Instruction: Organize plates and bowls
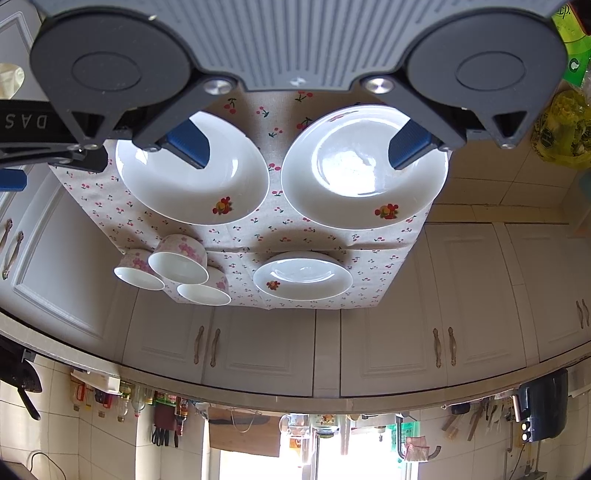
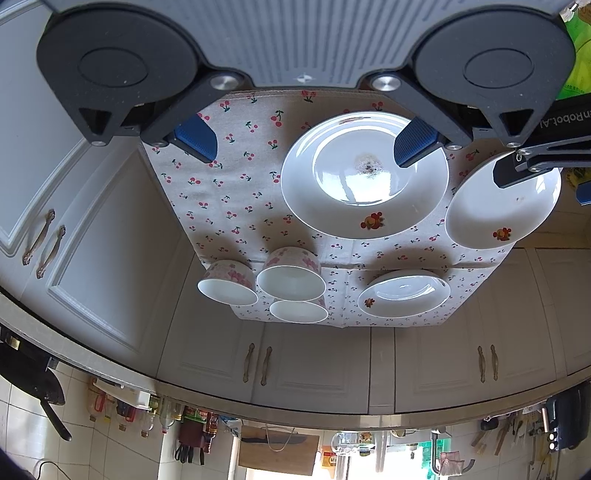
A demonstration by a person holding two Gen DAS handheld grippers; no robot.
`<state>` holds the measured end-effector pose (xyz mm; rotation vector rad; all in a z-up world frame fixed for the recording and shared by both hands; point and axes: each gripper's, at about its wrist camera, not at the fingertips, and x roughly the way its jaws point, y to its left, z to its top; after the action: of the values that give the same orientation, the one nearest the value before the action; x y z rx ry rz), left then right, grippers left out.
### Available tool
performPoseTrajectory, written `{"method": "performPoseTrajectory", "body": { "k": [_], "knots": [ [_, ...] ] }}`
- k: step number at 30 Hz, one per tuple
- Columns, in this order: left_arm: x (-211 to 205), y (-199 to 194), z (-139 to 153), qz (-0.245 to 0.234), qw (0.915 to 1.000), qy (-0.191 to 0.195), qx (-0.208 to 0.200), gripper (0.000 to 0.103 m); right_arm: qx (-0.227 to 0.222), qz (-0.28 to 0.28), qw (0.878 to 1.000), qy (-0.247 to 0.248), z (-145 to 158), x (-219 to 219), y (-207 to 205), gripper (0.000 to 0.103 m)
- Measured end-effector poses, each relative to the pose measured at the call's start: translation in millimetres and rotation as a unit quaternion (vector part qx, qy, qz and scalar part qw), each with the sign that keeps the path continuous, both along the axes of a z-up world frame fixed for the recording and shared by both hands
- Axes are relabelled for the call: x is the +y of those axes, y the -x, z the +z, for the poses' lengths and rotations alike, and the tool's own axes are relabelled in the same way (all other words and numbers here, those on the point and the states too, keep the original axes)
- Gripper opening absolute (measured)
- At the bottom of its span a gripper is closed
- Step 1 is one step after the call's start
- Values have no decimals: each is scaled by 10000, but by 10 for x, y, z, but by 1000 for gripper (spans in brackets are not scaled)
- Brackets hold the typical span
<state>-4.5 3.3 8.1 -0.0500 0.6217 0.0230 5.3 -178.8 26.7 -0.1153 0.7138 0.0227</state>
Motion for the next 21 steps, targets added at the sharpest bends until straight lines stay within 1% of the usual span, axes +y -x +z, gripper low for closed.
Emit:
{"method": "performPoseTrajectory", "body": {
  "k": [21],
  "knots": [
    [-7,-3,-3,8,10000,-7,-3,102,-6,5,10000,-26,3,-13,12,103]
  ]
}}
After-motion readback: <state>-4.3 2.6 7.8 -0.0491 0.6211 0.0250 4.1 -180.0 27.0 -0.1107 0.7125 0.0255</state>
